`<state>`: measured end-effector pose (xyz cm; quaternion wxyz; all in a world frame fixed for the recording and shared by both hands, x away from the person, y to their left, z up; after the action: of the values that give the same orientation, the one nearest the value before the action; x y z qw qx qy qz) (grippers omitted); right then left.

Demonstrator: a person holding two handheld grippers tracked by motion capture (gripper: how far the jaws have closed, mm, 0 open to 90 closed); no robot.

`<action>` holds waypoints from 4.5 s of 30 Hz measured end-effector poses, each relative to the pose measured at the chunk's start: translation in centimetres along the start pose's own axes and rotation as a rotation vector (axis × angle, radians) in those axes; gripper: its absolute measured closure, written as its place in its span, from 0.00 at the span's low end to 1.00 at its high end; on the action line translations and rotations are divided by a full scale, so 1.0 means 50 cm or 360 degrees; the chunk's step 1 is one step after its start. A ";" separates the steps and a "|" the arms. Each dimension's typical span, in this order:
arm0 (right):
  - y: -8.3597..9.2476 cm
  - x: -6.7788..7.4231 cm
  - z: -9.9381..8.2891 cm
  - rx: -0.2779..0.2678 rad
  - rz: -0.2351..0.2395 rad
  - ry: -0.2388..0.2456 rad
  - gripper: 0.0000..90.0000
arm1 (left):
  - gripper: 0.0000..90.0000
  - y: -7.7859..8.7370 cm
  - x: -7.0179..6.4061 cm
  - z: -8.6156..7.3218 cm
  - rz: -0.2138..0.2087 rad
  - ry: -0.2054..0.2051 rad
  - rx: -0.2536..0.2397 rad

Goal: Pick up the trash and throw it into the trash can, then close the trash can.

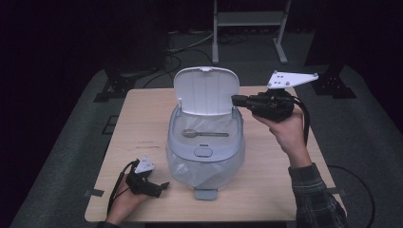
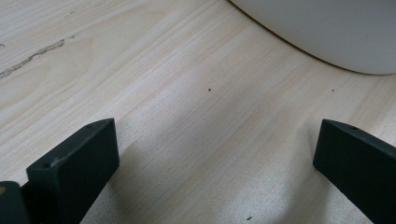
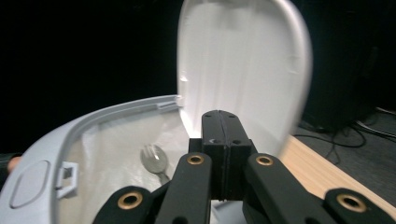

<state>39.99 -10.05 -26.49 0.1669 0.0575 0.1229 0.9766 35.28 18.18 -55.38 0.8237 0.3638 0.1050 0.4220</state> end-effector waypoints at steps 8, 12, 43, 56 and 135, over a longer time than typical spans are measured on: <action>0.042 -0.048 -0.006 -0.0050 -0.0122 -0.0031 1.00 | 0.00 0.000 0.000 0.000 0.0000 0.0001 -0.0001; 0.050 -0.075 -0.003 -0.0046 -0.0198 -0.0039 1.00 | 0.00 0.000 0.000 0.000 0.0000 0.0001 -0.0001; -0.037 -0.114 0.049 -0.0054 -0.0140 -0.0027 1.00 | 0.00 0.000 0.000 0.000 0.0000 0.0001 -0.0001; -0.028 -0.057 0.039 -0.0034 0.0036 -0.0005 1.00 | 0.00 0.000 0.000 0.000 0.0000 0.0001 -0.0001; -0.111 0.196 -0.055 0.0423 0.0378 0.0024 1.00 | 0.00 0.000 0.000 0.000 0.0001 0.0000 -0.0002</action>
<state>32.12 -2.26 -29.89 0.0405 0.0859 0.2446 0.9650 35.29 18.17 -55.38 0.8238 0.3633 0.1046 0.4224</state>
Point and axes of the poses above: each handheld gripper's, and its own axes: y roughly backward along the jaws, z roughly out of its top, x roughly to its left, the point moved 10 cm from there along -y, roughly forward along the jaws, and after that the axes turned 10 degrees about z, right-handed, at the moved point
